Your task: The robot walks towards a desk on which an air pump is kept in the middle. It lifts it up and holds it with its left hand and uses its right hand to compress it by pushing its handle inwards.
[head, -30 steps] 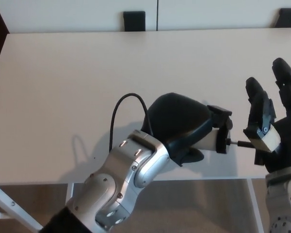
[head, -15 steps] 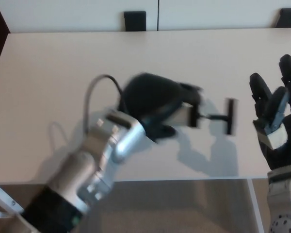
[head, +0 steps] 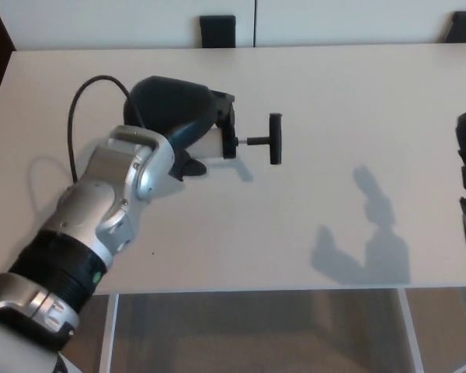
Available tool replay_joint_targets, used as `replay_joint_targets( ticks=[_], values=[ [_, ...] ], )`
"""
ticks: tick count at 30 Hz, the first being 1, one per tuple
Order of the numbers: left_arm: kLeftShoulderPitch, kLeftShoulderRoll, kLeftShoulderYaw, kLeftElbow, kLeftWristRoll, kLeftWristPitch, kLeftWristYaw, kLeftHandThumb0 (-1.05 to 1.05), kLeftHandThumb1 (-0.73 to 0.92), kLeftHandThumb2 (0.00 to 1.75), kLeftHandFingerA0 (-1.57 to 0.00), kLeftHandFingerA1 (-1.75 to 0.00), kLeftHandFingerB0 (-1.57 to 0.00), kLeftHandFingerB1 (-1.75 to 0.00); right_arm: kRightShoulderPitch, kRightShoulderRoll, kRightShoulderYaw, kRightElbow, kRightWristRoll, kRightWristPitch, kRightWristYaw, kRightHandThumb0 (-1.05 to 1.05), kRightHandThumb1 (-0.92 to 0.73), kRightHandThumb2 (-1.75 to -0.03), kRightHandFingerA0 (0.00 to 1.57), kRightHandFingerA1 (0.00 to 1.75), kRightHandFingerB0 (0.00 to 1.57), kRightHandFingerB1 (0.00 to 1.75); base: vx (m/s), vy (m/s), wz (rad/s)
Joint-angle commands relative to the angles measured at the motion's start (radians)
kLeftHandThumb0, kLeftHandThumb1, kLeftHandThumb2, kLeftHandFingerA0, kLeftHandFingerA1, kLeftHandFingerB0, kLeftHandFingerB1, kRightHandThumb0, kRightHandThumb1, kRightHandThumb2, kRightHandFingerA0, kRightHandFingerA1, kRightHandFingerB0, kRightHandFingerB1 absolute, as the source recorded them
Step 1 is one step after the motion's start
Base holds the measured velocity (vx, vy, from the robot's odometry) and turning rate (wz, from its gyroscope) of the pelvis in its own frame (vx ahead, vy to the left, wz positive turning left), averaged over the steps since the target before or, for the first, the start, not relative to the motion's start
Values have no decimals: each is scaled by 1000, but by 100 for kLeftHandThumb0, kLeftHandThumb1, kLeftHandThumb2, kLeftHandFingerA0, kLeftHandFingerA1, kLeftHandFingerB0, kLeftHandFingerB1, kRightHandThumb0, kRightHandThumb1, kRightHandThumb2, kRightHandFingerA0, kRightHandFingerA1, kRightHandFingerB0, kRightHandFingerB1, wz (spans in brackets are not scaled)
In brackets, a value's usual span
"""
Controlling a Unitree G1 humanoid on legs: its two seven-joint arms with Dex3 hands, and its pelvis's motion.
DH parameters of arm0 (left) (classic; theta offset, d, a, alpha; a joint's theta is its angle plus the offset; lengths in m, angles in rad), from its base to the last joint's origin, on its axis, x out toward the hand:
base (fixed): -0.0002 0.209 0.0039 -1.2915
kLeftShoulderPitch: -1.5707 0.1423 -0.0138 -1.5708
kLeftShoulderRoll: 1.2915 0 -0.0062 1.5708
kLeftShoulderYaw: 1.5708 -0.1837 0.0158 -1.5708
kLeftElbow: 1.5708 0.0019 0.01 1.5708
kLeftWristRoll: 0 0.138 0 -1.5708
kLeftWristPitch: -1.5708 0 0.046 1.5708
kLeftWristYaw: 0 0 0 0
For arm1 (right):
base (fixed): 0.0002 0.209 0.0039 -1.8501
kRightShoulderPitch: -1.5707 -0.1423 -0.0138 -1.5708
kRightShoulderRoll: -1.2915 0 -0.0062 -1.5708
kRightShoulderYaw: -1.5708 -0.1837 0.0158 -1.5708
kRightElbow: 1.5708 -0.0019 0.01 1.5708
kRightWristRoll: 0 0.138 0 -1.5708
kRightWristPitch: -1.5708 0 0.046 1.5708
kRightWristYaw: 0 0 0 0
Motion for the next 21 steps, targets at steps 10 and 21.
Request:
replay_joint_targets(
  ticks=[10,21],
  values=[
    [49,-105,-127,-94,-81,-63,-107,-77,49,87,-7,-24,-7,-28,57,-11,4,-62,-30,-44,18,-90,-73,-113,13,46,0,31,0,0,0],
    [78,-28,-115,-226,-125,-24,-320,-101,62,102,0,0,0,-2,106,-26,-4,-114,-23,-57,40,-88,-69,-108,12,45,5,39,0,0,0]
  ],
)
